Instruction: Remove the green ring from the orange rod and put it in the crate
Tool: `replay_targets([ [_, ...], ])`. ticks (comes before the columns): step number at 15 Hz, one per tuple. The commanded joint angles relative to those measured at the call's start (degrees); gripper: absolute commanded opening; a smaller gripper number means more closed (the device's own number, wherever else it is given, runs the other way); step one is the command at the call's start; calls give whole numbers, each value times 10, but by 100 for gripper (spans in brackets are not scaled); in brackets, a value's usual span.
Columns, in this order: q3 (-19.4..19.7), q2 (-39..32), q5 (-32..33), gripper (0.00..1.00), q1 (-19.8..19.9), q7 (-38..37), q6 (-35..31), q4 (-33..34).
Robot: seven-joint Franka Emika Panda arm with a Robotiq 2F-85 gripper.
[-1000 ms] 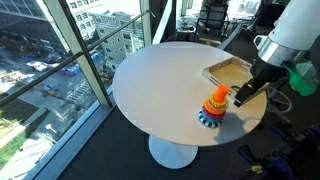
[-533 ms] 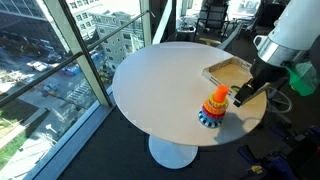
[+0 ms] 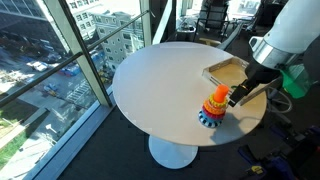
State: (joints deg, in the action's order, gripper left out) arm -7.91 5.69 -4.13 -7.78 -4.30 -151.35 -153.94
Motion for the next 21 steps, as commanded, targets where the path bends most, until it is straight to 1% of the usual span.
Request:
replay_targets([
  [1, -7, -35, 21, 100, -1, -22, -16, 25],
  [8, -5, -76, 54, 100, -3, -49, -13, 65],
  [21, -2, -120, 50, 100, -9, -48, -9, 99],
])
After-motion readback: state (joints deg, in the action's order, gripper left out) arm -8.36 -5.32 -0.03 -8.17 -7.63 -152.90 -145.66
